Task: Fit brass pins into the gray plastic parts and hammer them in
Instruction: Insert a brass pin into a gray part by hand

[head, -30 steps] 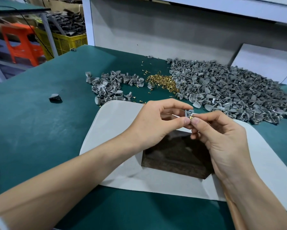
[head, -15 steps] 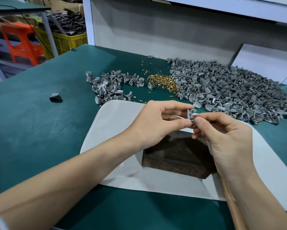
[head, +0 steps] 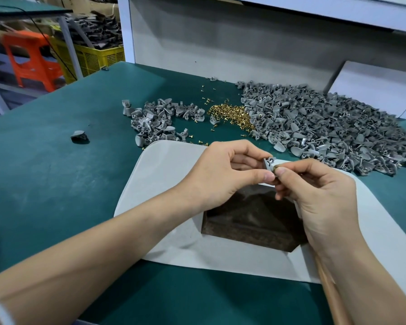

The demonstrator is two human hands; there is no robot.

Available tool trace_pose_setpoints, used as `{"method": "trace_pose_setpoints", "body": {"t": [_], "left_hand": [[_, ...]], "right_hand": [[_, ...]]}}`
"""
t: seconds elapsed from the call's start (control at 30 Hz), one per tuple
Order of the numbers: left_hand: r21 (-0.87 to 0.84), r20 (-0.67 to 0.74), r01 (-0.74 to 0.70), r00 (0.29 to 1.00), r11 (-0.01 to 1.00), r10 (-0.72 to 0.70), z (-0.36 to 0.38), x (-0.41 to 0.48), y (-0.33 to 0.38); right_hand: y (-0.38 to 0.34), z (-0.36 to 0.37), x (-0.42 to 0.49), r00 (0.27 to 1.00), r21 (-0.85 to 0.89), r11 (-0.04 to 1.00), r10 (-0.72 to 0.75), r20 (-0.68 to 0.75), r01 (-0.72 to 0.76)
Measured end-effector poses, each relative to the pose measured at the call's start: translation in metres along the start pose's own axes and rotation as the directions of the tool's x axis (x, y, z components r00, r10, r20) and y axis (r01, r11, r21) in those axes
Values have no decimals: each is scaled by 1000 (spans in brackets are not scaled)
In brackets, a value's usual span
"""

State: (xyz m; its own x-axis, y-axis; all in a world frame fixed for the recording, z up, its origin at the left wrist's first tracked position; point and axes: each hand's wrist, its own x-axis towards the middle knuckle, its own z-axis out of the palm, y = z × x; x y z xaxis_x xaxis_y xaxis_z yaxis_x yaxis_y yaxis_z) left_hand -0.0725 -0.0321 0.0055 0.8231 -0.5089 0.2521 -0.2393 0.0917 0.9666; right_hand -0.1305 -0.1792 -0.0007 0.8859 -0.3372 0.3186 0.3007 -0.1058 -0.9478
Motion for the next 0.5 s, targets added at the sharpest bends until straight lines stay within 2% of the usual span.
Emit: {"method": "trace_pose_setpoints", "body": {"t": [0.2,0.5], "left_hand": [[18,13,2,1000,1000,-2,0,0,0],[28,36,-4,999,1000,3,1,-1,0]], "right_hand": [[-3,-1,1,999,-14,1000,18,28,-17],[-5,-2,2,998,-148,987,-52,40,57]]}}
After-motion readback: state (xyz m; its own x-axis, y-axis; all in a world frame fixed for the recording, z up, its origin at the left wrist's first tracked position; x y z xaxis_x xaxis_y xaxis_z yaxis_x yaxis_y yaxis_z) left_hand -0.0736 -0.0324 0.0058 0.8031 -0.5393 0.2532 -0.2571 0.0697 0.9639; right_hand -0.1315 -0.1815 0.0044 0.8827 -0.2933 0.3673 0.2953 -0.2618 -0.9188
